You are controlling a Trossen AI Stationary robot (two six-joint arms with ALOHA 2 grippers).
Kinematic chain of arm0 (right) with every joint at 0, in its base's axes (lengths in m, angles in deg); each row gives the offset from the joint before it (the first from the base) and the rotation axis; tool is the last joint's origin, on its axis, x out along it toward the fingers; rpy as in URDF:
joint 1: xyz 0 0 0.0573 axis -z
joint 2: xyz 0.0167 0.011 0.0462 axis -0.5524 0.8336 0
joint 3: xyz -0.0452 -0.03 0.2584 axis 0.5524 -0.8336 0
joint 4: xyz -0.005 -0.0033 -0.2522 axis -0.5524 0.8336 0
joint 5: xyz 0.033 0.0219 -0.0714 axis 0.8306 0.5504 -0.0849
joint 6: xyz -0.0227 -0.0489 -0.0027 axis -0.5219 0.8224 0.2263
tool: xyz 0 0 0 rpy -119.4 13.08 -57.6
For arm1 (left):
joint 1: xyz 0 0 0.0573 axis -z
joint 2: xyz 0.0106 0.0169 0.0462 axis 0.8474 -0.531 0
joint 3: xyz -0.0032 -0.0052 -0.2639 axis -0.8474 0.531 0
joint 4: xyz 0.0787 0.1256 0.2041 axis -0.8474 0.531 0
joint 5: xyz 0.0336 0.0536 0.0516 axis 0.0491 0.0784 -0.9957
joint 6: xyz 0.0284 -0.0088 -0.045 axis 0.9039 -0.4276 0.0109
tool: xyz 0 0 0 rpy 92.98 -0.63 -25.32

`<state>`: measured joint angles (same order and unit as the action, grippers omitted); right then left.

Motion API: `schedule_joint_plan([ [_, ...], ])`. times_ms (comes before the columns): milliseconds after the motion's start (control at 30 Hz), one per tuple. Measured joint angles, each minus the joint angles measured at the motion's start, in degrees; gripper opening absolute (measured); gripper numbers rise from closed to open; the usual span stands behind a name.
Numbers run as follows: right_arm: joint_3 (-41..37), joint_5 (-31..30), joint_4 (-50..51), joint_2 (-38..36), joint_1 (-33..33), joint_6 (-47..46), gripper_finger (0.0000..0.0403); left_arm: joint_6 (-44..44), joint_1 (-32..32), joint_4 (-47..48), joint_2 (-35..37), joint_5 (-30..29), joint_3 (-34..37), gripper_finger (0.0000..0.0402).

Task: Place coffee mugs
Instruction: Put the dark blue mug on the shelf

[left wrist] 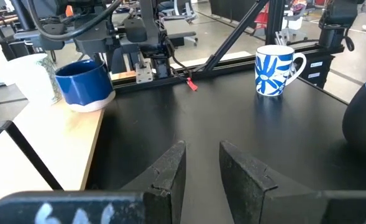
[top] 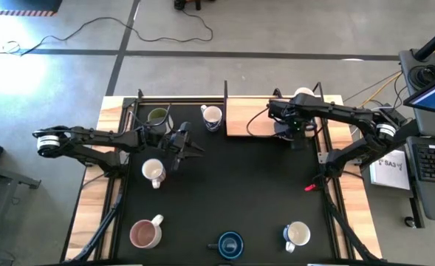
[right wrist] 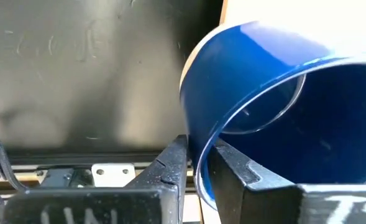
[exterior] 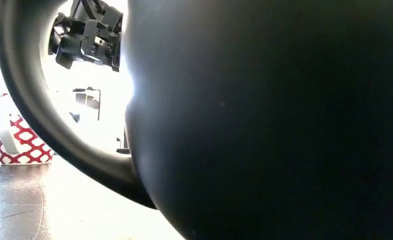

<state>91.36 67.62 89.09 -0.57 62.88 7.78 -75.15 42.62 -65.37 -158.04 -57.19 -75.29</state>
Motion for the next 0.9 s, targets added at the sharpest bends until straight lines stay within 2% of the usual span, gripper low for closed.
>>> schedule_joint_plan([
  [267, -0.1, -2.8, -0.1, 0.0, -0.1, -0.1, 0.0053, -0.1, 0.0, 0.0, 0.0, 0.0, 0.0, 0.0080],
  [467, 0.9, -2.8, 0.4, -0.2, -0.1, -2.6, 0.0054, -0.9, 0.0, 0.0, 0.0, -0.1, 0.0, 0.0080],
  [800, 6.0, -2.3, 1.8, -2.3, -0.1, -9.9, 0.0054, -1.0, 0.0, -0.5, 0.0, -0.2, 0.0, 0.0080],
  [900, 6.6, 0.8, -0.6, -2.4, -0.1, -13.7, 0.0054, -1.0, 0.0, -0.5, 0.0, -0.2, 0.0, 0.0080],
])
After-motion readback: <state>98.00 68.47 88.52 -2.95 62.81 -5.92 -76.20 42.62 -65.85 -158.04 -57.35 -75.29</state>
